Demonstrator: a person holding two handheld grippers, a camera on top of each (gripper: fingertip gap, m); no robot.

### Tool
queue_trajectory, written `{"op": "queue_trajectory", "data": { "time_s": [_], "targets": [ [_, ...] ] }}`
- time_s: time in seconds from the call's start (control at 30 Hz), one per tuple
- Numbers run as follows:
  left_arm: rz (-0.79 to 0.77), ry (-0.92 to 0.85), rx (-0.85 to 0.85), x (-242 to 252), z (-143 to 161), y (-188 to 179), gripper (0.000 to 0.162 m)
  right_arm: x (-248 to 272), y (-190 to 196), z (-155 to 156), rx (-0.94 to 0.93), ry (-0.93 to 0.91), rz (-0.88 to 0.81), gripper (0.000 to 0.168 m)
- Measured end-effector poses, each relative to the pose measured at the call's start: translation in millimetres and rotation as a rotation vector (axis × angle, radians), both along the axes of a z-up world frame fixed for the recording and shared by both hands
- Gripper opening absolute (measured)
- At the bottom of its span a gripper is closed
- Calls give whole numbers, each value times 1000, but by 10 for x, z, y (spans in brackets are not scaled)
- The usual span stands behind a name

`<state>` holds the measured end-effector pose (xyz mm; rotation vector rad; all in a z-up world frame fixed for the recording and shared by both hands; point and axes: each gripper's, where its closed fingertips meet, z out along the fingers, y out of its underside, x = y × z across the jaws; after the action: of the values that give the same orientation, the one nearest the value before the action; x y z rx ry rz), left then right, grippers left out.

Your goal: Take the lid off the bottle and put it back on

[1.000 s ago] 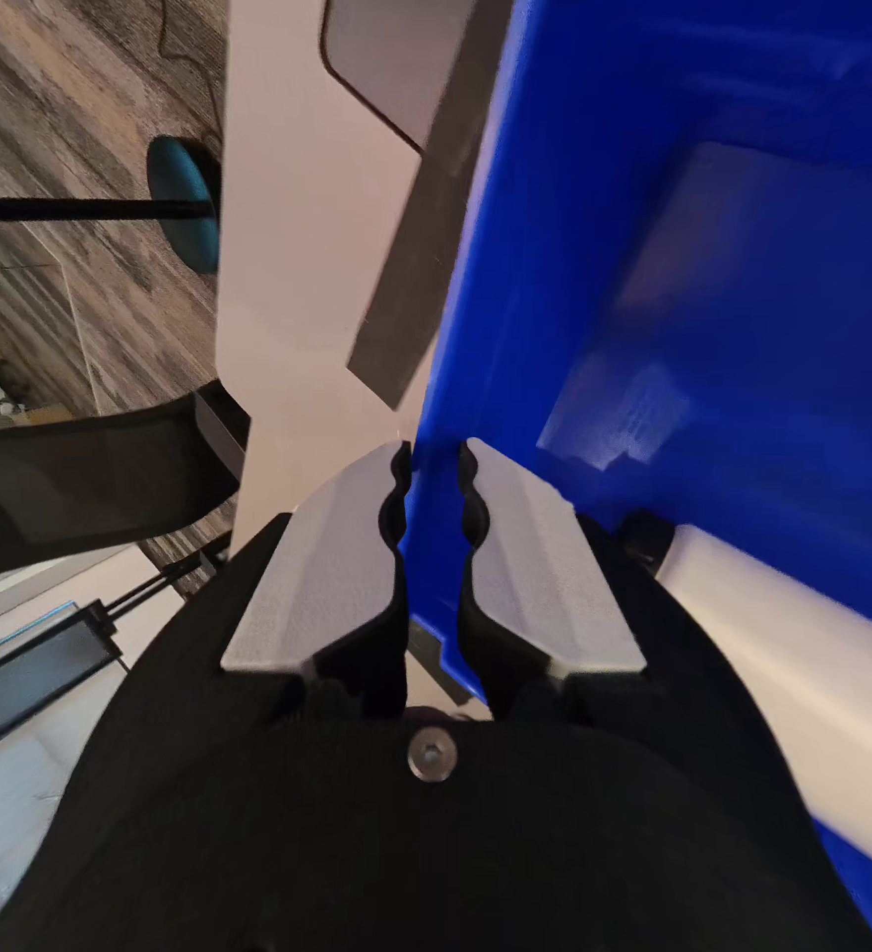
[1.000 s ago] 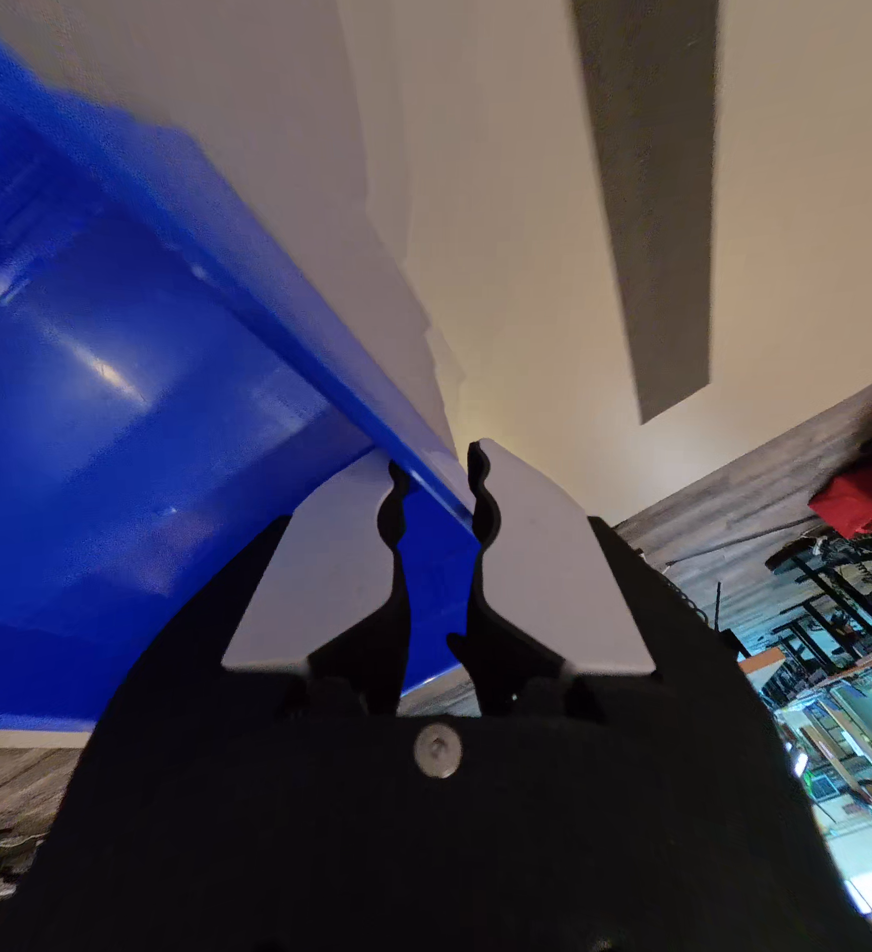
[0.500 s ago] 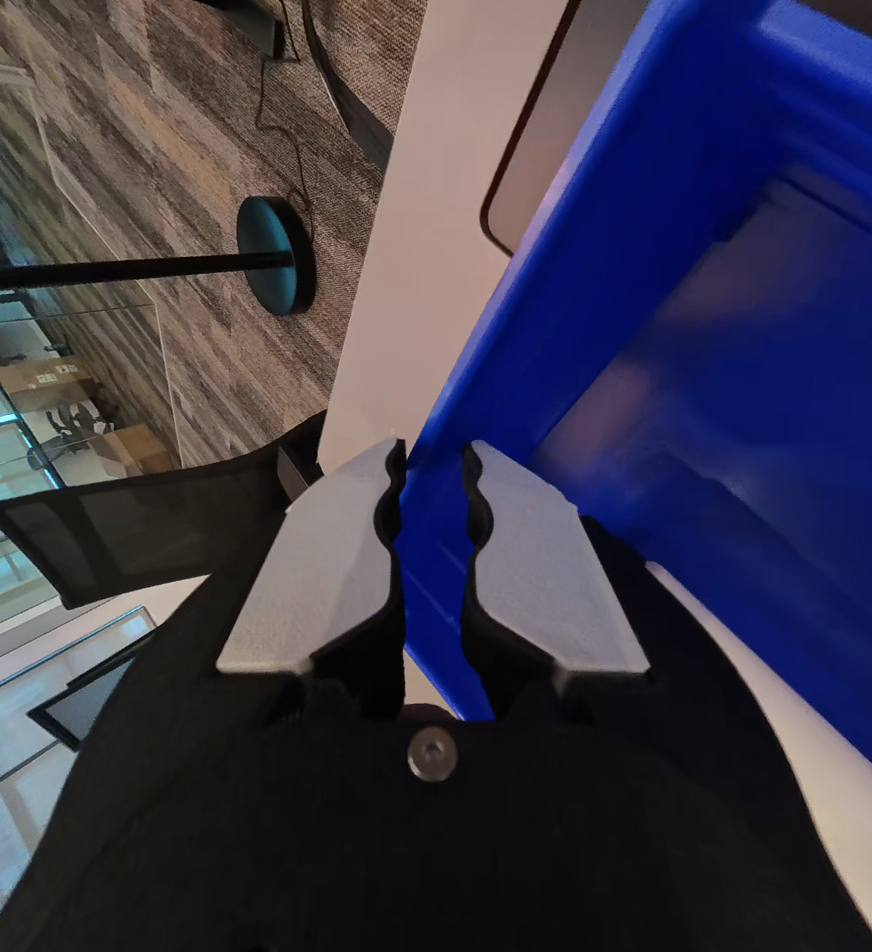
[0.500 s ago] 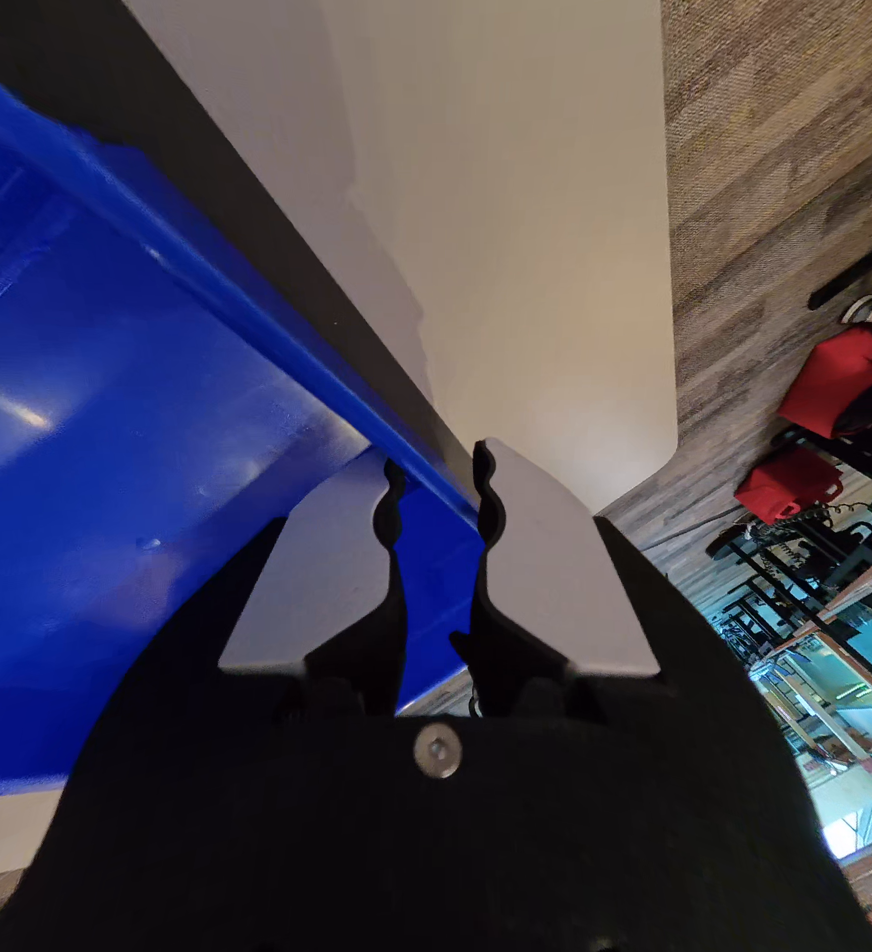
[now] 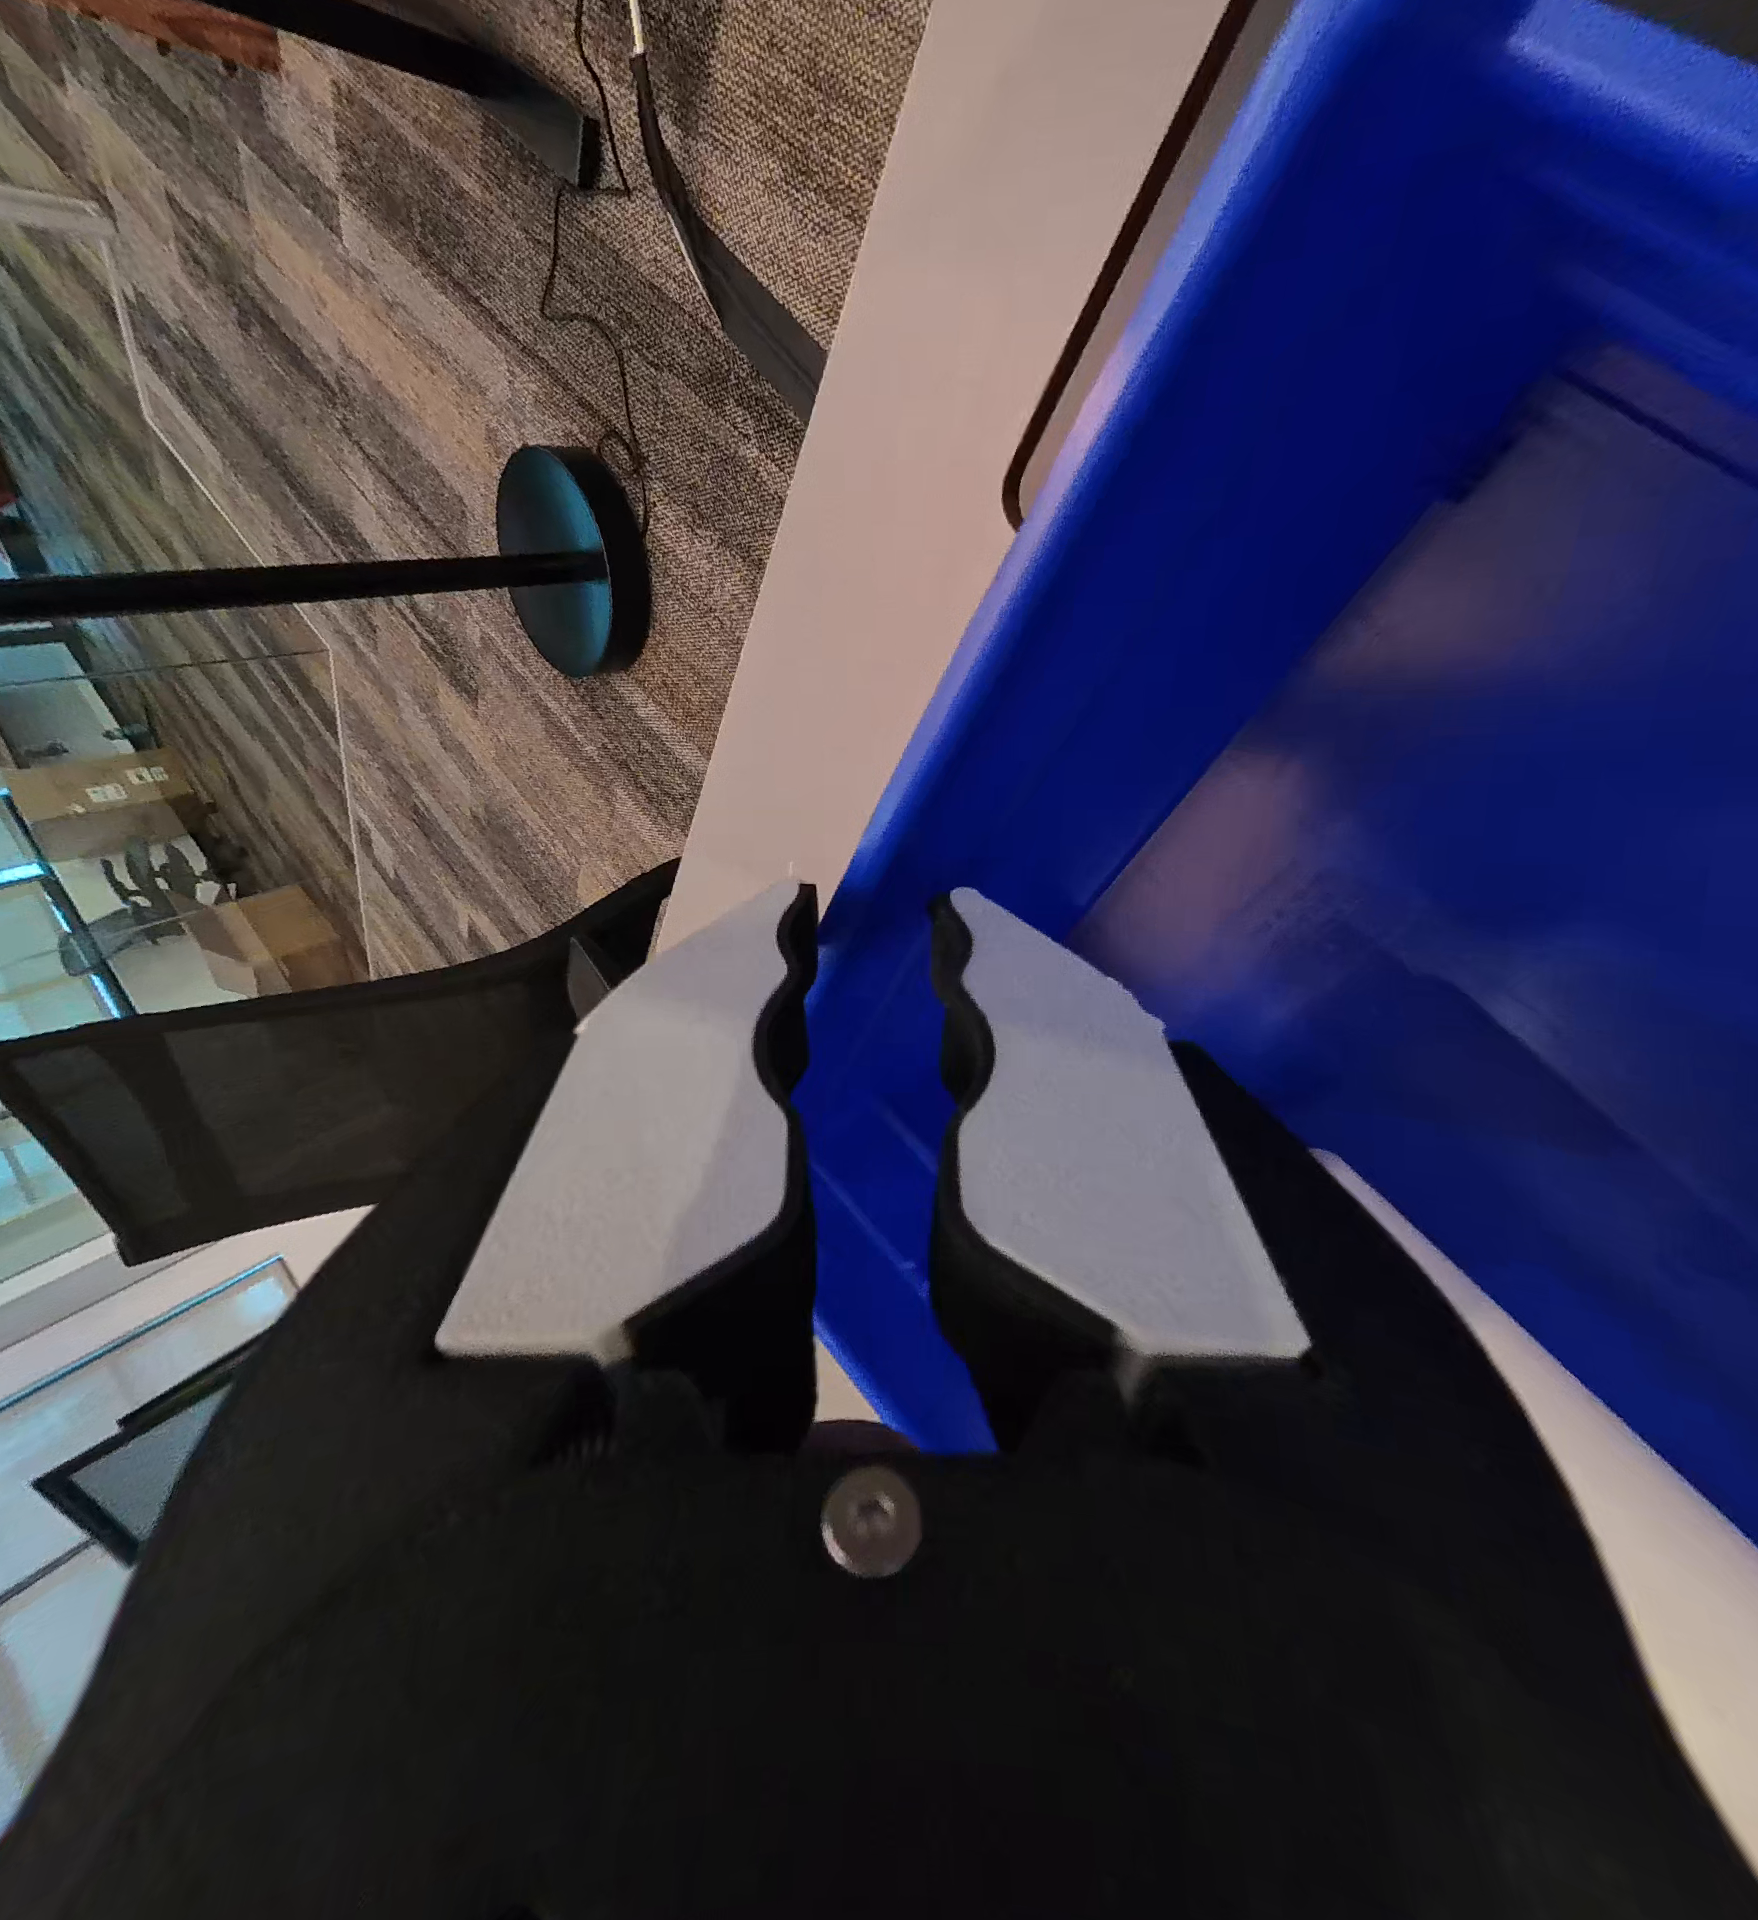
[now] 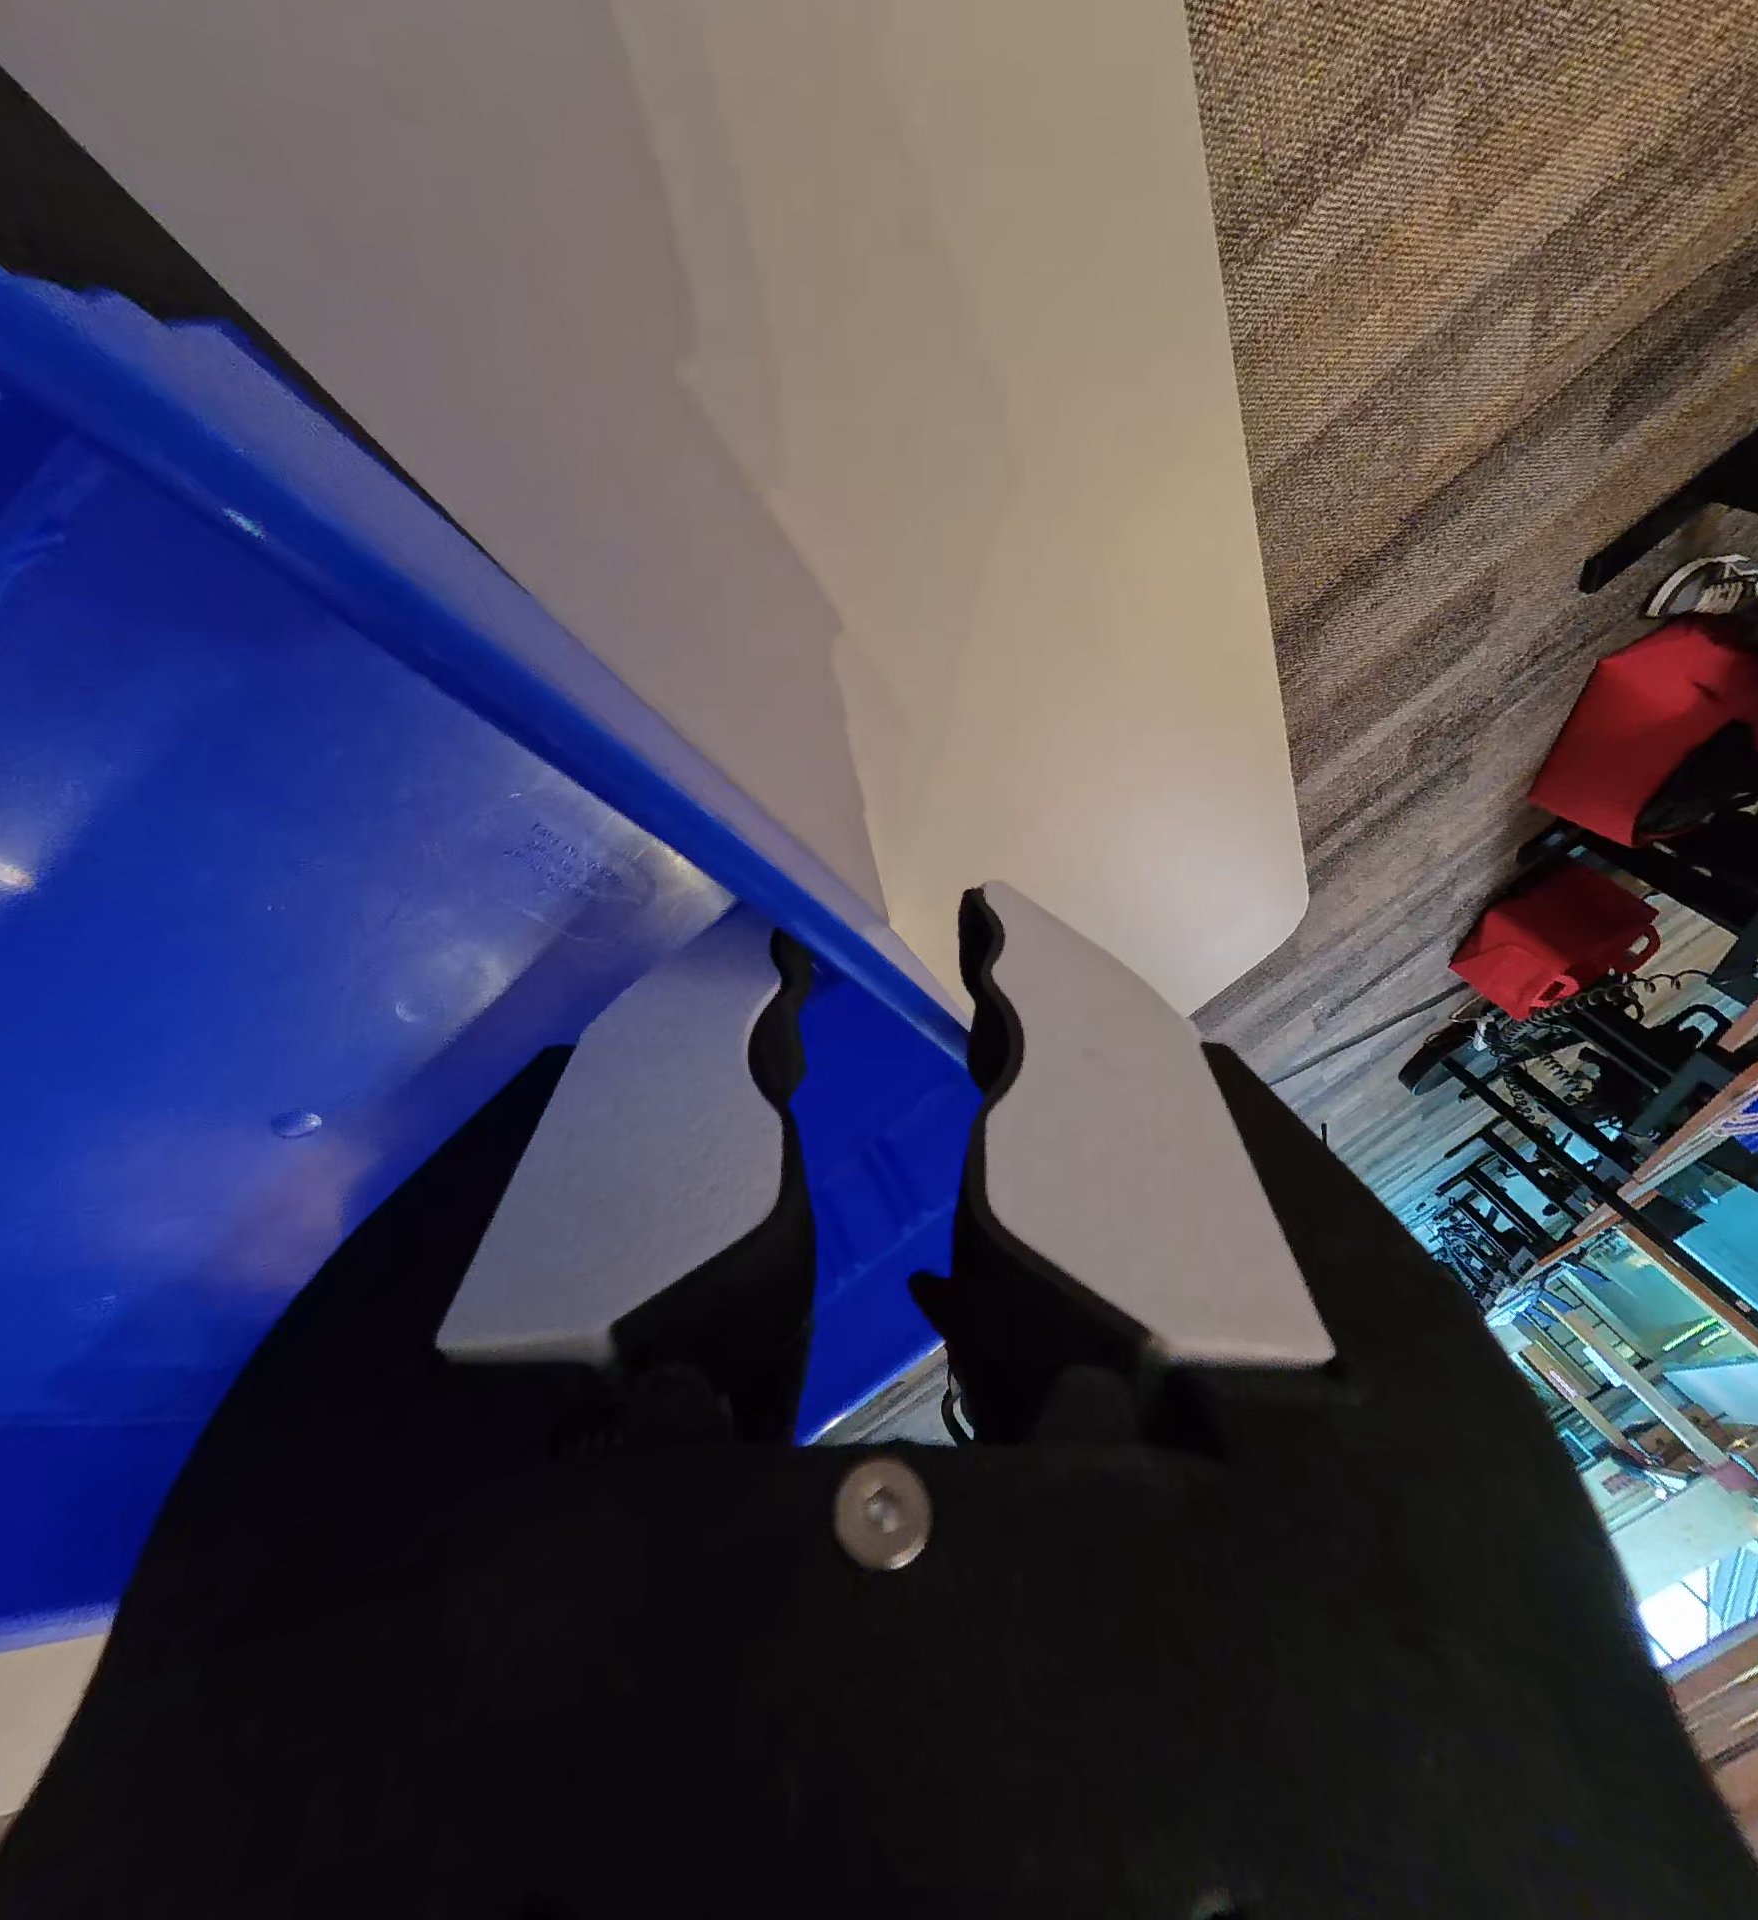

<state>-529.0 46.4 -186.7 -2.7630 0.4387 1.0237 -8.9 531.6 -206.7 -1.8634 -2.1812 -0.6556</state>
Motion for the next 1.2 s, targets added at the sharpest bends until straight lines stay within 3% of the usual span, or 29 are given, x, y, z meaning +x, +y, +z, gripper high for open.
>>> {"op": "queue_trajectory", "data": {
  "time_s": [0.03, 0.27, 0.37, 0.43, 0.57, 0.67, 0.77, 0.83, 0.93, 1.07, 1.2],
  "targets": [
    [-8, 9, -7, -3, 1, 2, 21, -4, 4, 0, 2, 0, 2, 28],
    [12, -28, 55, -12, 15, 19, 24, -20, 22, 10, 22, 13, -2, 29],
    [63, -67, 153, 10, 175, -48, 60, -15, 25, 121, 60, 111, -23, 47],
    [87, -91, 254, 99, 405, -133, 74, -28, -100, 342, 72, 237, -21, 52],
    [46, -215, 518, 680, 970, -342, 82, 1, -771, 956, 58, 539, 45, 66],
    [-99, -399, 680, 1556, 1291, -473, 95, 112, -1544, 1297, -1, 731, 132, 76],
    [-245, -529, 728, 2519, 1390, -633, 96, 233, -2424, 1415, -101, 849, 251, 82],
    [-342, -605, 754, 3163, 1324, -660, 96, 215, -3098, 1351, -258, 915, 341, 84],
    [-372, -696, 726, 3920, 939, -545, 97, 141, -3818, 1028, -437, 919, 397, 90],
    [-320, -784, 640, 4472, 263, -217, 114, -25, -4170, 367, -583, 861, 338, 107],
    [-205, -904, 565, 4630, -271, 89, 125, -145, -4034, -256, -561, 801, 249, 113]
  ]
}}
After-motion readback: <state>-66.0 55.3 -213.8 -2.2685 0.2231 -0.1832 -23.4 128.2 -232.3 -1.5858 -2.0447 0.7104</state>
